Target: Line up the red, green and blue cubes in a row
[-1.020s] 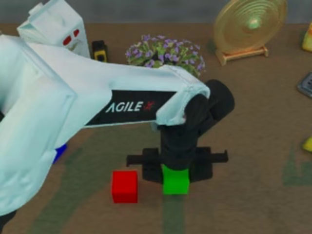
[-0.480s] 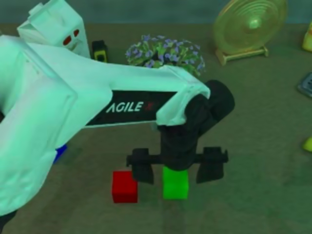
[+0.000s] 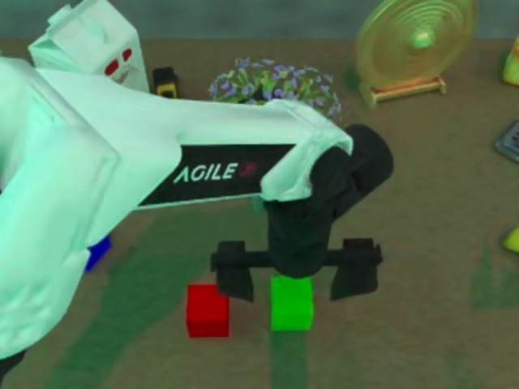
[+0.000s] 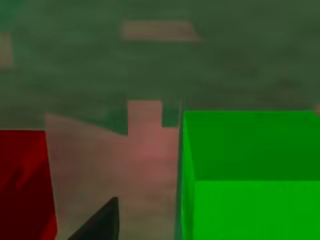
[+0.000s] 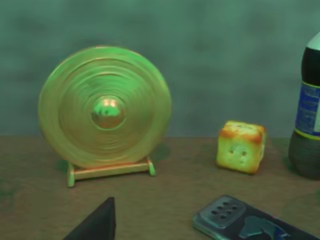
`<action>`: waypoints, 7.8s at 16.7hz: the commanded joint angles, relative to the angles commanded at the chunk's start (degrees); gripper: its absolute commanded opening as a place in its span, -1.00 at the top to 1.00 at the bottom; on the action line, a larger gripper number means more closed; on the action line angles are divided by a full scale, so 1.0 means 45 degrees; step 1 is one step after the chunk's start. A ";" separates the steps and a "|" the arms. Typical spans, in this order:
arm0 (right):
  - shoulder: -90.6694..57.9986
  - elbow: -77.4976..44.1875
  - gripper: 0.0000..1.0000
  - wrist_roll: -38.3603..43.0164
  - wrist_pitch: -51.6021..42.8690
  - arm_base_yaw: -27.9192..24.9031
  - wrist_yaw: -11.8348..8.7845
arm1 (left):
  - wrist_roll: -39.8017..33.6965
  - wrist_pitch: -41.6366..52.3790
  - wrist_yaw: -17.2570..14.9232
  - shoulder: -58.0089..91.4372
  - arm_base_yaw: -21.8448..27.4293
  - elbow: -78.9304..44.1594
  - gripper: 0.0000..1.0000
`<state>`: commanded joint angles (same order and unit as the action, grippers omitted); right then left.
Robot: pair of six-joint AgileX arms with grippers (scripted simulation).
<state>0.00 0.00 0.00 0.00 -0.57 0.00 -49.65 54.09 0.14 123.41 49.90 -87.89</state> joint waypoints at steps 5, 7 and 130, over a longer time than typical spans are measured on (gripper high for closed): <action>0.0000 0.0000 -1.00 0.0000 0.0000 0.0000 0.0000 | -0.0039 0.2254 0.0002 -0.0736 -0.0175 -0.1395 -1.00; 0.0000 0.0000 -1.00 0.0000 0.0000 0.0000 0.0000 | -0.0025 0.2558 0.0003 -0.0910 -0.0214 -0.1626 -1.00; 0.0000 0.0000 -1.00 0.0000 0.0000 0.0000 0.0000 | -0.1273 0.1212 0.0205 0.2798 0.1408 -0.4124 0.70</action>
<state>0.00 0.00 0.00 0.00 -0.57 0.00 -55.37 59.54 1.06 136.00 56.24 -106.45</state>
